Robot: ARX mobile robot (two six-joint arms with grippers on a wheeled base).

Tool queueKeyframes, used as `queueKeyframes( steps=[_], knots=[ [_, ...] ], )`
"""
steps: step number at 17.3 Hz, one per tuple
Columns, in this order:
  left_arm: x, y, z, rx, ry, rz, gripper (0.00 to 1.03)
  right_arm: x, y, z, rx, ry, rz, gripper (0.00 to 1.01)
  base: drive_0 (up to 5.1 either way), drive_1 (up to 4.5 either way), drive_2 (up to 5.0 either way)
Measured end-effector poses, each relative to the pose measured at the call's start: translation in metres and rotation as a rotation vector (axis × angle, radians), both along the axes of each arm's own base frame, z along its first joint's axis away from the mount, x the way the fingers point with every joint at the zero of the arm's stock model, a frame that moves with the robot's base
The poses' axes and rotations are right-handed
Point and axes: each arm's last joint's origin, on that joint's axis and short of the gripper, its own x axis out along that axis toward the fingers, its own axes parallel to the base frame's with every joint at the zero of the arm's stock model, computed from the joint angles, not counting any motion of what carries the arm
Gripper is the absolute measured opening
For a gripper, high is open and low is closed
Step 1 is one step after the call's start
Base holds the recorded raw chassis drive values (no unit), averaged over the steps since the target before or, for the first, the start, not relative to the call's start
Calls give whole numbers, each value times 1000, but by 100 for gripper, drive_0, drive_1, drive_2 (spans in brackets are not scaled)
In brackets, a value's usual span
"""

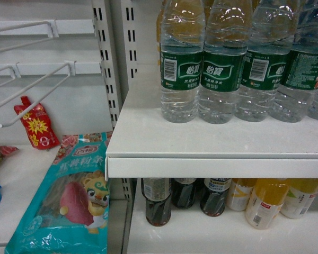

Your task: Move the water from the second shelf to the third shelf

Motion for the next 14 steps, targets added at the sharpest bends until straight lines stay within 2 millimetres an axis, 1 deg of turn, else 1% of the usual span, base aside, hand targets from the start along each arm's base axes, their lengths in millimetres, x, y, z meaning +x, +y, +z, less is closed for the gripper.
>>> queueKeyframes(
  steps=[9, 10, 11, 14],
  knots=[
    [0, 0, 0, 0, 0, 0, 98, 0, 0, 1, 1, -6, -3, 43, 0, 0, 0],
    [0, 0, 0, 0, 0, 0, 98, 0, 0, 0, 6, 27, 15, 43, 0, 0, 0],
    [0, 0, 0, 0, 0, -1, 98, 4, 1, 0, 12, 54, 36, 43, 0, 0, 0],
    [0, 0, 0, 0, 0, 0, 98, 21, 14, -3, 8, 50, 87, 43, 0, 0, 0]
  ],
)
